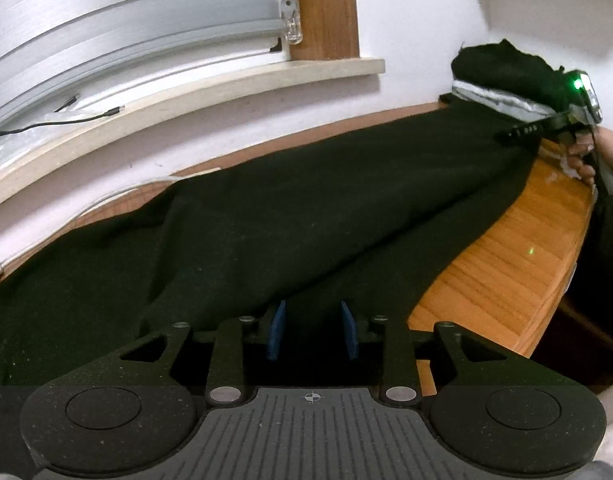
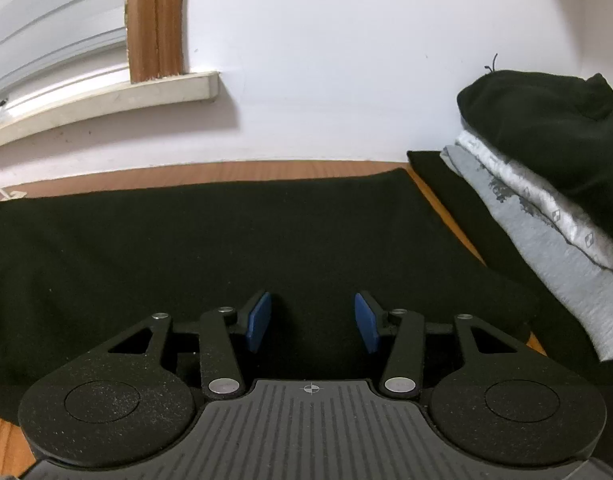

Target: Fold clothes

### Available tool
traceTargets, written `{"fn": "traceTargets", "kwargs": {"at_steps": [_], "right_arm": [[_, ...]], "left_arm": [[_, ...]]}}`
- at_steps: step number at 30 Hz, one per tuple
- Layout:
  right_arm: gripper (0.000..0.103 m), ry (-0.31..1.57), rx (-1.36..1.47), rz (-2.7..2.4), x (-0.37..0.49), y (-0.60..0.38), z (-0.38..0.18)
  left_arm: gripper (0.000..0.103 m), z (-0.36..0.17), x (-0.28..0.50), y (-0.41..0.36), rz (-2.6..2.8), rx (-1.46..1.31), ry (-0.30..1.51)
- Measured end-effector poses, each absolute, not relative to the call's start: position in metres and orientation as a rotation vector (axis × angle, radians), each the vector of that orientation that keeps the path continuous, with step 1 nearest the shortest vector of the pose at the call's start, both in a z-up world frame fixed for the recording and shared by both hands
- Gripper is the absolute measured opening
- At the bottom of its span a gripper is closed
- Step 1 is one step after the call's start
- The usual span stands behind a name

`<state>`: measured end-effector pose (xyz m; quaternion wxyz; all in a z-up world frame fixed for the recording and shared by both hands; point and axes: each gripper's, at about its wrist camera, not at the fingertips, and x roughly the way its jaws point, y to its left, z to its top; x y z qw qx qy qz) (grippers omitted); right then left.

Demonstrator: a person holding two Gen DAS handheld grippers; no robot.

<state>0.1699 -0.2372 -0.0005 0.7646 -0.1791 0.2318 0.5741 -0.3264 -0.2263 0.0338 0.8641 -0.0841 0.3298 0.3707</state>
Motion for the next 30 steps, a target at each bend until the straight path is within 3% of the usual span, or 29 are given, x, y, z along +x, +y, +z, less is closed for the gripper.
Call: {"fn": "traceTargets", "kwargs": {"at_steps": [1,2,3,12,16,20,30], "right_arm": [[0.048,0.505,-0.388,1.248,0.17,-0.237,0.0],[0.048,0.504,-0.389,1.248,0.17,-0.237,0.0],[0.048,0.504,-0.389,1.247,0.17,-0.237,0.0],[0.048,0.507,-0.387,1.247,0.169,-0.237,-0.001],[0.048,0.505,-0.389,1.247,0.169,-0.237,0.0],[0.048,0.505,-0.389,1.246,0.17,-0.237,0.0],[0.049,0.504,-0.389,1.246,0.17,-0.237,0.0]], "left_arm": [[0.029,0.032,-0.327,-0.227,0.775,-0.174,0.692],[0.013,0.034,-0.329,-0.228,0.773,-0.172,0.681],[0.004,0.038,-0.332,-0.23,0.771,-0.17,0.666],[0.002,0.09,-0.383,-0.277,0.756,-0.165,0.491],[0.009,0.074,-0.386,-0.279,0.759,-0.202,0.558],[0.035,0.078,-0.394,-0.273,0.806,-0.208,0.535],[0.037,0.064,-0.428,-0.228,0.958,-0.283,0.557]]}}
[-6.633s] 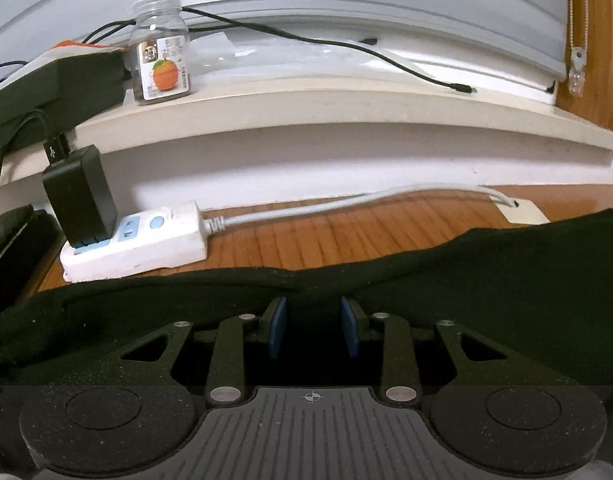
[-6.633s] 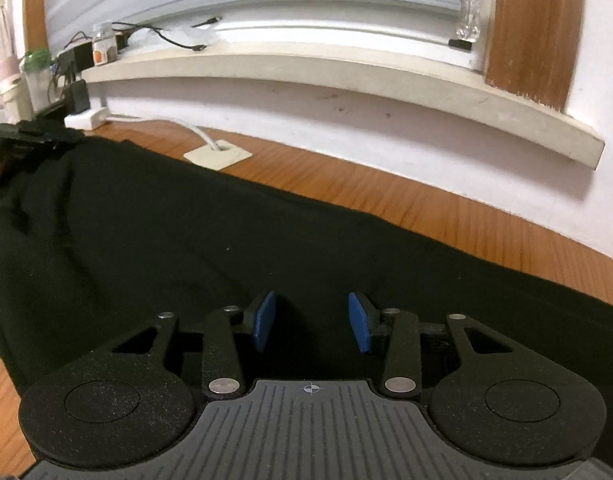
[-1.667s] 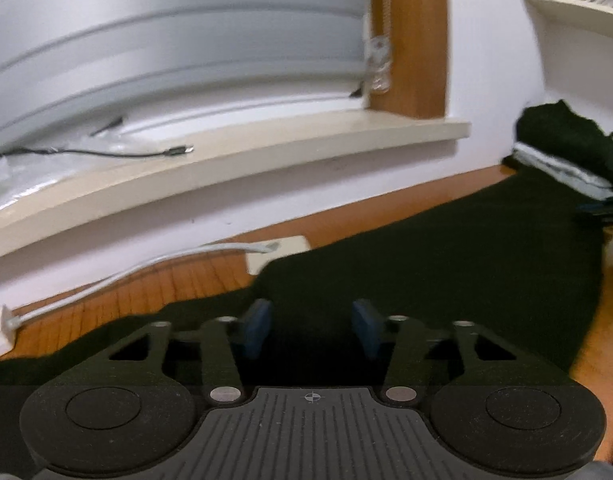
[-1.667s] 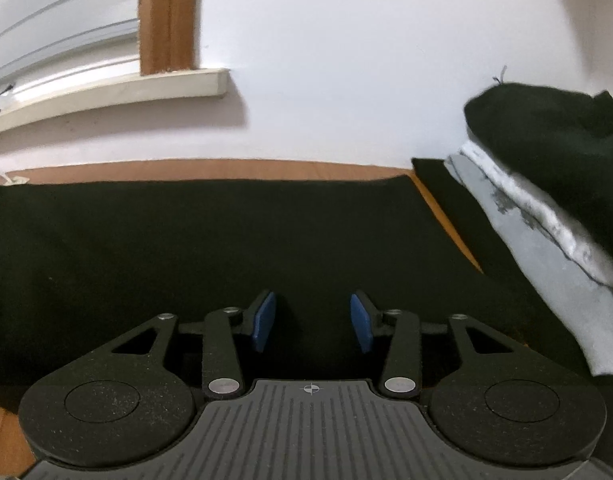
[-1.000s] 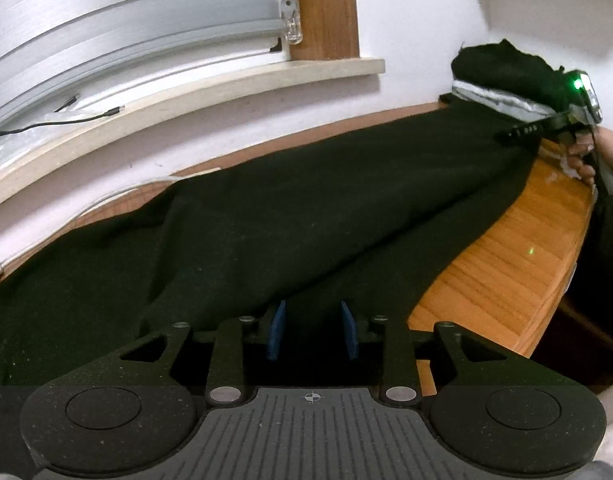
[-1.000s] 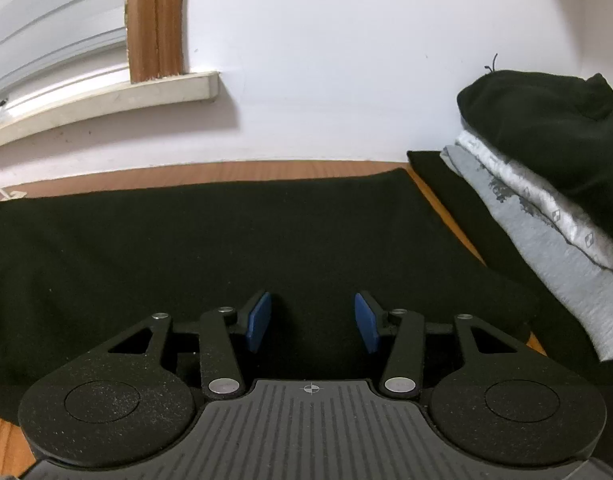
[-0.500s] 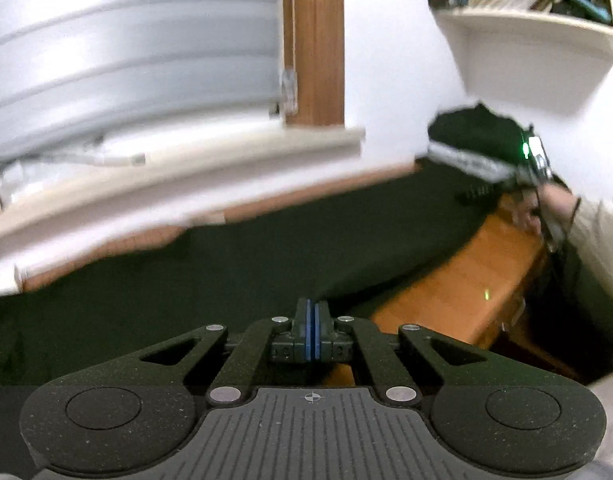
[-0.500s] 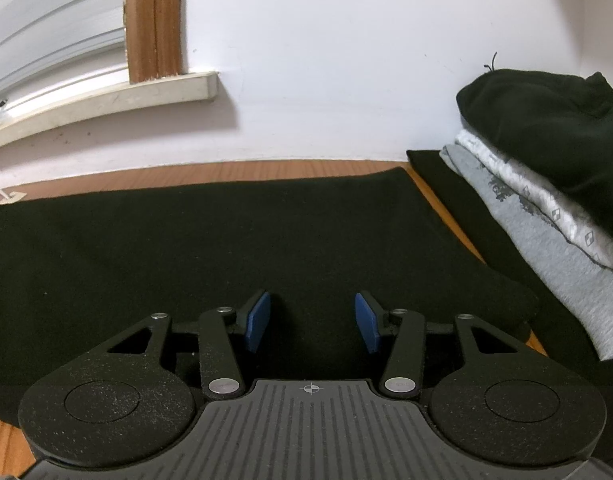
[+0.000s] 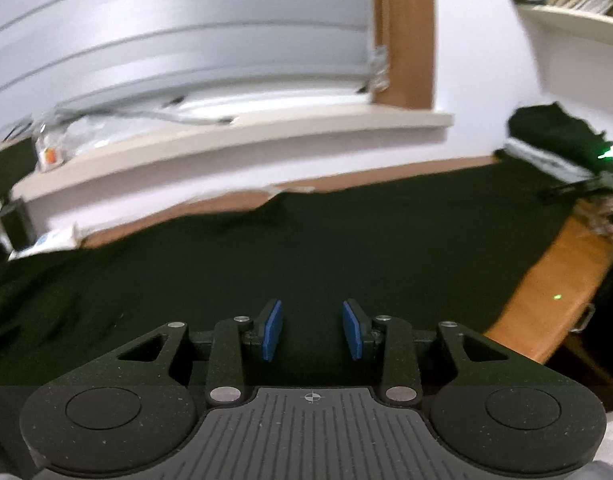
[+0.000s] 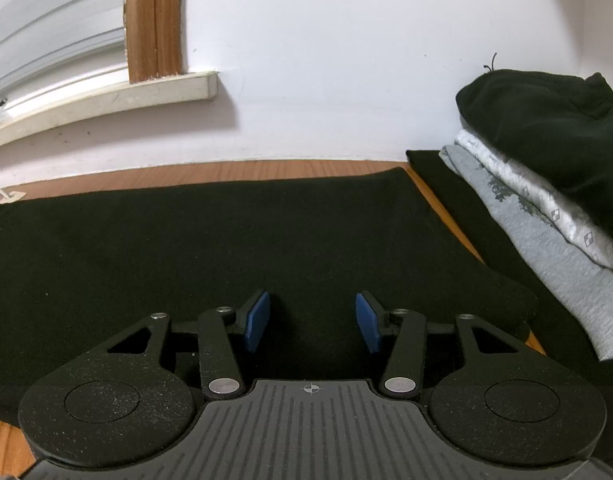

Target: Fold clothes

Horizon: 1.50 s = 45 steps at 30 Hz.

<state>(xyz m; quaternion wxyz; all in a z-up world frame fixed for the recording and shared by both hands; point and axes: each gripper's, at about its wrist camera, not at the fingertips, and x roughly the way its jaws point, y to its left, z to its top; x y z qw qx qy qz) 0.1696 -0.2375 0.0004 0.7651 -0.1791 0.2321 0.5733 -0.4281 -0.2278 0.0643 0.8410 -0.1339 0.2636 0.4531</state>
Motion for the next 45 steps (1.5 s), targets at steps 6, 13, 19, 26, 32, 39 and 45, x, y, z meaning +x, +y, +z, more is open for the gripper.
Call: {"fn": "traceTargets", "kwargs": {"at_steps": [6,13,19,26,32,39,45], "right_arm": [[0.049,0.504,-0.389,1.248,0.17,-0.237,0.0],[0.05,0.502,-0.39,1.244,0.17,-0.237,0.0],[0.05,0.495,-0.396,1.242,0.17,-0.237,0.001],[0.05,0.454,-0.427,1.23,0.164,-0.237,0.001],[0.052,0.461,-0.424,1.226,0.165,-0.237,0.002],[0.054,0.458,-0.426,1.219,0.163,-0.237,0.002],[0.055,0.469,-0.419,1.217,0.165,-0.237,0.002]], "left_arm": [[0.032,0.035,-0.449,-0.223,0.973,-0.349,0.614],[0.032,0.038,-0.462,-0.228,0.975,-0.353,0.613],[0.034,0.054,-0.467,-0.198,1.016,-0.309,0.603],[0.04,0.072,-0.475,-0.107,1.062,-0.238,0.616],[0.039,0.087,-0.505,-0.029,1.121,-0.196,0.644],[0.052,0.077,-0.552,0.006,1.063,-0.227,0.705],[0.069,0.058,-0.564,0.007,0.947,-0.219,0.753]]}}
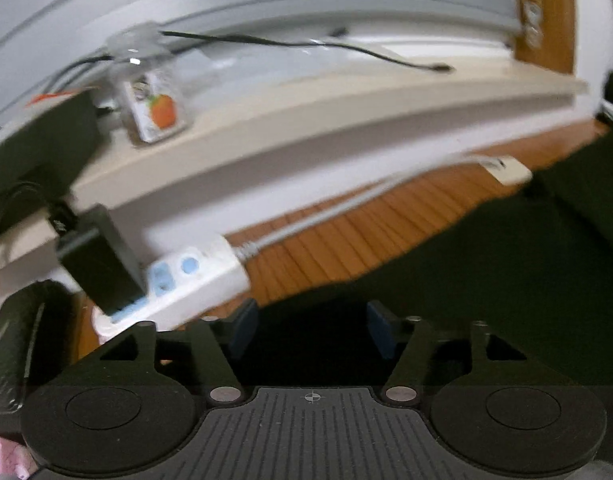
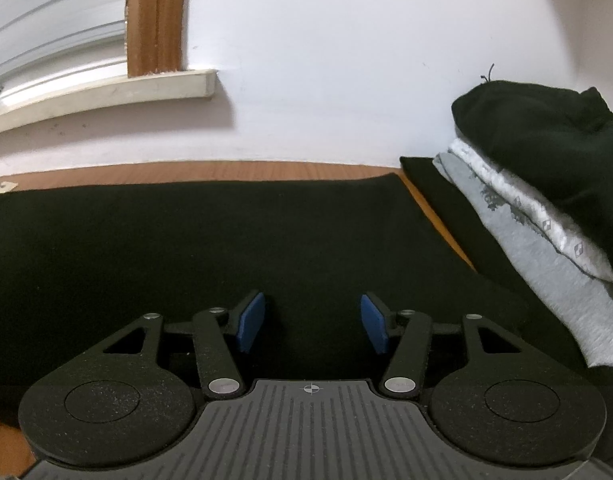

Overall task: Fold clothes
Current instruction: 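Move the left gripper along the garment edge and open it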

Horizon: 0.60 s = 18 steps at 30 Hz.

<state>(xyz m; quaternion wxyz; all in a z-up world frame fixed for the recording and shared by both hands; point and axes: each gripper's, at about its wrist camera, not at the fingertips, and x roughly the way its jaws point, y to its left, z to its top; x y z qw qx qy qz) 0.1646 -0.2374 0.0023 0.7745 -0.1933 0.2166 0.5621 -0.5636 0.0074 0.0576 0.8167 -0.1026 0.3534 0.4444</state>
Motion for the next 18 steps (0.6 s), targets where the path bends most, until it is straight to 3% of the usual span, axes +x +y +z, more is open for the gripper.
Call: {"fn": "traceTargets", "kwargs": {"at_steps": [6,11,18], "right_arm": [[0.056,0.492,-0.401,1.219,0.168,-0.237,0.003],[0.057,0.497,-0.395,1.218,0.169,-0.237,0.003],[0.057,0.497,-0.396,1.216,0.169,-0.237,0.003]], "left_arm": [[0.071,0.054,-0.559,0.015,0.911,-0.207,0.738],[0.04,0.066,-0.571,0.02,0.882,-0.238,0.661],[0.04,0.059,-0.574,0.024,0.883,-0.25,0.678]]}}
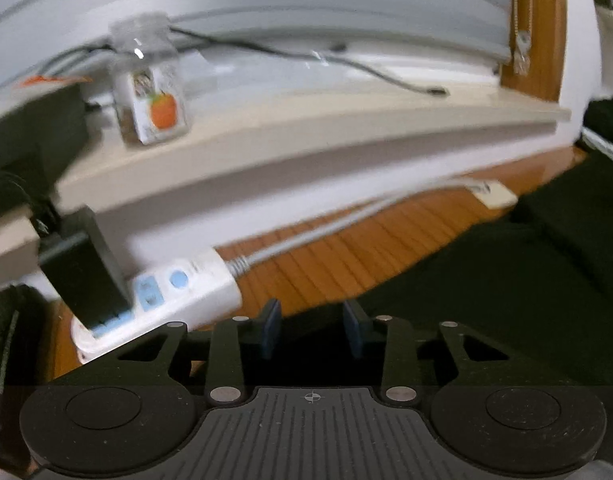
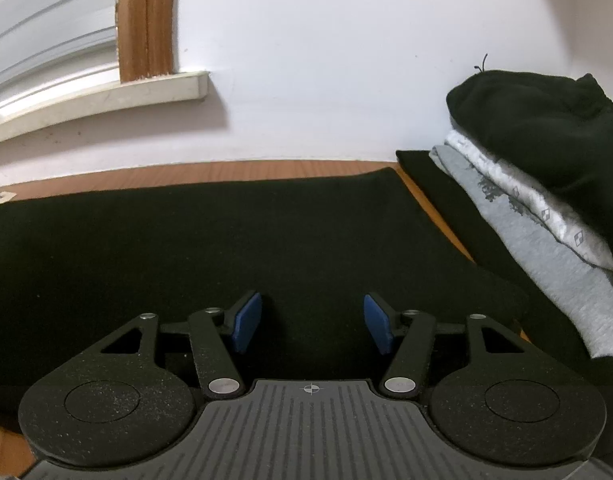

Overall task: Fold clothes
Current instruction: 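Move the left gripper along the garment edge and open it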

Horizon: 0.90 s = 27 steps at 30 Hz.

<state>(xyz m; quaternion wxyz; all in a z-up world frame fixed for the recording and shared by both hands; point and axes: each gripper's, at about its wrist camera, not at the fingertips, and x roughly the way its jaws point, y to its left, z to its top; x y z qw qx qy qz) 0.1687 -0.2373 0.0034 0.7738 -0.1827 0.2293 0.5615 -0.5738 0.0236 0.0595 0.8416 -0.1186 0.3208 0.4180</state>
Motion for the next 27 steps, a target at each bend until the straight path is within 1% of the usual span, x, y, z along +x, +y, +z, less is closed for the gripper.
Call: {"fn": "traceTargets", "kwargs": {"at_steps": [1,3,6,7,10,11,13,19,23,25,26,27], "right_arm": [[0.057,0.497,-0.395,1.217,0.169,-0.237,0.003],[0.057,0.497,-0.396,1.216,0.169,-0.237,0.003],[0.058,0.495,-0.397,1.215,0.168,-0.237,0.003],[0.058,0.495,-0.398,1.215,0.168,-0.237,0.003],[0.058,0.495,-0.398,1.216,0.168,-0.237,0.003],[0.058,0.496,-0.397,1.217,0.168,-0.237,0.003],[0.058,0.498,-0.395,1.218,0.169,-0.237,0.003],[0.058,0.498,-0.398,1.222,0.169,-0.236,0.003],[0.058,0.497,-0.399,1.224,0.169,-0.236,0.004],[0.058,0.496,-0.401,1.226,0.17,-0.235,0.004],[0.058,0.495,-0.401,1.226,0.17,-0.235,0.004],[0.058,0.495,-0.402,1.227,0.169,-0.235,0.005]], "left_arm": [[0.045,0.057,-0.571,0.023,0.879,-0.242,0.689],[0.051,0.053,-0.566,0.021,0.87,-0.225,0.712],[0.05,0.048,-0.56,0.019,0.858,-0.207,0.723],[0.047,0.047,-0.559,0.019,0.853,-0.205,0.721],[0.01,0.047,-0.556,0.014,0.845,-0.176,0.712],[0.007,0.047,-0.555,0.012,0.843,-0.166,0.71],[0.005,0.048,-0.552,0.008,0.852,-0.147,0.702],[0.005,0.076,-0.565,0.01,1.028,-0.186,0.597],[0.007,0.057,-0.549,0.015,1.04,-0.192,0.729],[0.013,0.058,-0.548,0.013,1.058,-0.197,0.712],[0.024,0.059,-0.548,0.012,1.068,-0.2,0.697],[0.032,0.062,-0.544,0.008,1.068,-0.188,0.681]]}}
